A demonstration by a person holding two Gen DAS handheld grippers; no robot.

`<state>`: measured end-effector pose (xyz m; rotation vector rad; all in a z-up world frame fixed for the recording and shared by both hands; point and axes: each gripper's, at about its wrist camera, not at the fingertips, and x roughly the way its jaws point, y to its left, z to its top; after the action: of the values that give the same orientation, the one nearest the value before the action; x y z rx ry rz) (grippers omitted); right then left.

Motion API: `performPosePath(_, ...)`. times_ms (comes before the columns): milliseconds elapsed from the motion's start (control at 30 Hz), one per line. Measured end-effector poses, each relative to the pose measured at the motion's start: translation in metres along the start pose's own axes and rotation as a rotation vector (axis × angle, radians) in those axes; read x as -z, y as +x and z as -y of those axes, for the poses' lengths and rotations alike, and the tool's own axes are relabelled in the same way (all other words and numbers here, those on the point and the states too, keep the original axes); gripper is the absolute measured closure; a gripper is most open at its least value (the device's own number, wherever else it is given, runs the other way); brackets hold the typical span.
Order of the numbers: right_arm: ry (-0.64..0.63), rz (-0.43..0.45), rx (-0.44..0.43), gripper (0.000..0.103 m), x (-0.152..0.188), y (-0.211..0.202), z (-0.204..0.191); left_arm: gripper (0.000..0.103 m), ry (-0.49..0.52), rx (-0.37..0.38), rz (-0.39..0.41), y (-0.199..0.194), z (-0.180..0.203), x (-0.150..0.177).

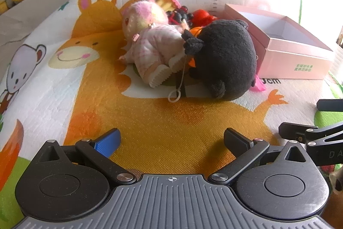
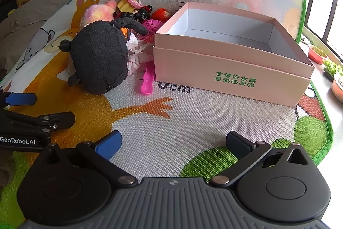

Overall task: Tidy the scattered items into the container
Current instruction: 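Reach the right tool down and grasp the black plush cat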

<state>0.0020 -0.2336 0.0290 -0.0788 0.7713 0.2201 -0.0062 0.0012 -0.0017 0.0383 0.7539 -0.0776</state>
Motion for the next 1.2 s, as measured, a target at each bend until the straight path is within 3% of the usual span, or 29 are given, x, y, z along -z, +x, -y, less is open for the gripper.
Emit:
performPosePath(133, -0.028, 0.048, -0.032, 0.0, 0.009, -0.005, 0.004, 0.0, -0.01, 0.075, 0.007, -0.007, -0.003, -0.003)
performPosePath(267, -0.032, 0.052, -0.04, 0.0, 0.008, -0.006, 0.005, 0.0, -0.055, 0.108, 0.077, -0.019, -0.007, -0.022)
performPosePath(400, -0.041, 0.056, -0.042, 0.0, 0.008, -0.005, 0.004, 0.0, -0.079, 0.001, 0.185, -0.02, -0.019, -0.059)
performPosePath(500, -0.048, 0.059, -0.046, 0.0, 0.007, -0.004, 0.003, 0.0, -0.101, -0.083, 0.219, -0.004, -0.04, -0.09)
performPosePath(700, -0.057, 0.056, -0.048, 0.0, 0.006, -0.003, 0.002, 0.0, -0.161, -0.023, 0.111, 0.069, -0.073, -0.136)
performPosePath(800, -0.071, 0.048, -0.064, 0.0, 0.005, -0.004, 0.003, 0.0, -0.091, -0.111, 0.092, 0.089, -0.077, -0.139)
performPosePath(867, -0.072, 0.049, -0.124, 0.0, 0.001, -0.008, 0.01, 0.0, -0.023, -0.169, 0.111, 0.084, -0.08, -0.129)
performPosePath(967, -0.024, 0.136, -0.214, 0.0, -0.009, -0.021, 0.024, 0.0, 0.042, -0.214, 0.113, 0.064, -0.089, -0.107)
performPosePath(1033, -0.047, 0.232, -0.211, 0.0, -0.02, -0.027, 0.022, 0.0, 0.014, -0.125, 0.059, 0.055, -0.098, -0.093)
performPosePath(1133, -0.119, 0.3, -0.226, 0.0, -0.035, -0.022, 0.005, 0.0, -0.088, 0.105, -0.071, 0.052, -0.112, -0.073)
performPosePath(1200, -0.173, 0.318, -0.253, 0.0, -0.044, -0.016, -0.008, 0.0, -0.079, 0.137, -0.066, 0.042, -0.109, -0.063)
